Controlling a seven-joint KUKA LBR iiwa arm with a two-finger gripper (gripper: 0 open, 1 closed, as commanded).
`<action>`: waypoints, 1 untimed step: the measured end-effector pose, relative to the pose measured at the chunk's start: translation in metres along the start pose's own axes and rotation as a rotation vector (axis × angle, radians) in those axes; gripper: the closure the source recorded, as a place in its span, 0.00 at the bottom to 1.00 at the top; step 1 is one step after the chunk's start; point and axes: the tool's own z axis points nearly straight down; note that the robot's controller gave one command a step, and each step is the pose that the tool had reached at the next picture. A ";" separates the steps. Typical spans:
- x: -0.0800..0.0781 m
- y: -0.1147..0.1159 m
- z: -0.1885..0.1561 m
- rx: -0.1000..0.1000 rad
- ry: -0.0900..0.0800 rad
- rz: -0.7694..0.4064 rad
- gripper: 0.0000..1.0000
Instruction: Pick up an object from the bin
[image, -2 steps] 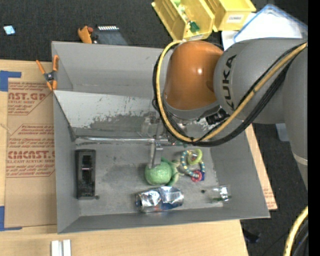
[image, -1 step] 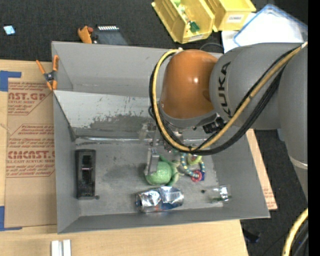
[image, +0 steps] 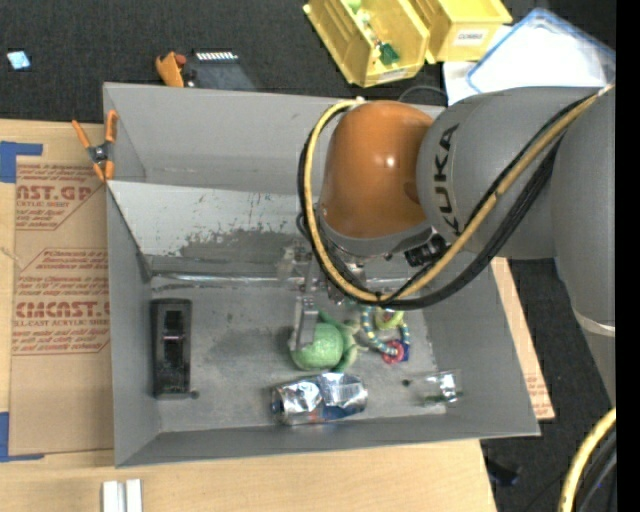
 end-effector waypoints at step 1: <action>-0.014 0.023 -0.010 0.000 -0.003 -0.275 0.00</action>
Offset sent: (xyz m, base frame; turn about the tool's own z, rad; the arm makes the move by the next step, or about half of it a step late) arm 0.0165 -0.0040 -0.0246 -0.1904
